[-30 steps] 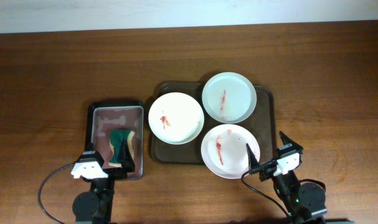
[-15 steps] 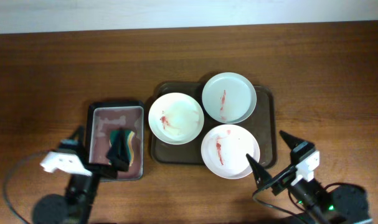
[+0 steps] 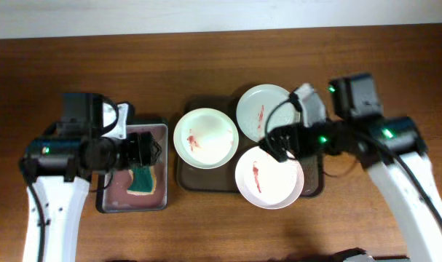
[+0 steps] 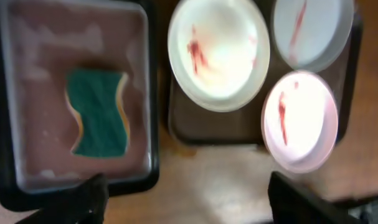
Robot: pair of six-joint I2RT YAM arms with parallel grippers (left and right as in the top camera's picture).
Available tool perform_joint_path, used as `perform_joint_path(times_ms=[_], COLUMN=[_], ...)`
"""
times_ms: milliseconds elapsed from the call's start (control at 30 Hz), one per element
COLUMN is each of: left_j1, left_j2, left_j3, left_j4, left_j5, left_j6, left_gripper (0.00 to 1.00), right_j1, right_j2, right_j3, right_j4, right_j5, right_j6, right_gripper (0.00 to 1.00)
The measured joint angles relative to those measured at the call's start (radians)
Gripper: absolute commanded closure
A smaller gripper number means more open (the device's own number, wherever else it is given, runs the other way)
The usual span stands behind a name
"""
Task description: Clean dirty plates on tray and stack at the side
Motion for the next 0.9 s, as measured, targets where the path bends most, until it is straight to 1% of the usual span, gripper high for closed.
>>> perform_joint_path(times_ms=[33, 100, 133, 167, 200, 300, 367, 433, 467, 500, 533, 567, 600, 633, 700, 767, 800, 833, 900], left_j1=[0.0, 0.0, 0.0, 0.0, 0.0, 0.0, 0.0, 0.0, 0.0, 0.0, -0.002, -0.005, -0.014, -0.021, -0.05, -0.07, -0.083, -0.097, -0.136], left_j2=[0.008, 0.003, -0.003, -0.011, -0.022, -0.071, -0.111, -0.14, -0.148, -0.15, -0.15, -0.146, -0.143, -0.141, -0.12, -0.097, -0.085, -0.074, -0.041], left_j3=[0.0, 0.0, 0.0, 0.0, 0.0, 0.0, 0.0, 0.0, 0.0, 0.0, 0.0, 0.0, 0.0, 0.001, 0.001, 0.001, 0.001, 0.001, 0.001], left_j4=[-0.016, -0.023, -0.021, -0.021, -0.021, -0.016, -0.008, 0.006, 0.021, 0.048, 0.066, 0.074, 0.08, 0.084, 0.086, 0.094, 0.097, 0.098, 0.1], left_j5=[0.005, 0.008, 0.007, 0.003, 0.0, -0.004, 0.002, 0.023, 0.038, 0.061, 0.079, 0.09, 0.084, 0.078, 0.032, 0.021, 0.039, 0.058, 0.077], left_j6=[0.016, 0.036, 0.041, 0.045, 0.052, 0.058, 0.059, 0.059, 0.058, 0.058, 0.058, 0.058, 0.058, 0.058, 0.042, 0.03, 0.027, 0.024, 0.019], left_gripper=[0.28, 0.25, 0.18, 0.05, 0.0, 0.01, 0.0, 0.0, 0.0, 0.0, 0.01, 0.02, 0.02, 0.0, 0.01, 0.0, 0.0, 0.05, 0.08], right_j1=[0.003, 0.032, 0.068, 0.098, 0.13, 0.21, 0.226, 0.227, 0.227, 0.227, 0.229, 0.23, 0.23, 0.231, 0.232, 0.232, 0.232, 0.232, 0.232], right_j2=[0.041, 0.127, 0.18, 0.212, 0.24, 0.289, 0.291, 0.291, 0.291, 0.291, 0.302, 0.312, 0.33, 0.346, 0.42, 0.498, 0.537, 0.57, 0.641], right_j3=[0.0, 0.0, 0.0, 0.0, 0.0, 0.0, 0.0, 0.001, 0.002, 0.002, 0.002, 0.002, 0.002, 0.003, 0.004, 0.004, 0.004, 0.004, 0.004], right_j4=[0.004, 0.026, 0.05, 0.075, 0.095, 0.186, 0.254, 0.342, 0.365, 0.377, 0.384, 0.388, 0.392, 0.399, 0.413, 0.42, 0.42, 0.42, 0.421], right_j5=[-0.031, -0.053, -0.045, -0.028, -0.008, 0.033, 0.039, 0.051, 0.067, 0.097, 0.176, 0.21, 0.239, 0.255, 0.3, 0.321, 0.327, 0.33, 0.331], right_j6=[0.013, 0.017, 0.02, 0.025, 0.033, 0.059, 0.076, 0.103, 0.114, 0.121, 0.131, 0.132, 0.132, 0.128, 0.128, 0.129, 0.131, 0.131, 0.139], right_gripper=[0.01, 0.01, 0.01, 0.01, 0.01, 0.01, 0.01, 0.07, 0.16, 0.22, 0.27, 0.32, 0.33, 0.36, 0.36, 0.44, 0.44, 0.47, 0.52])
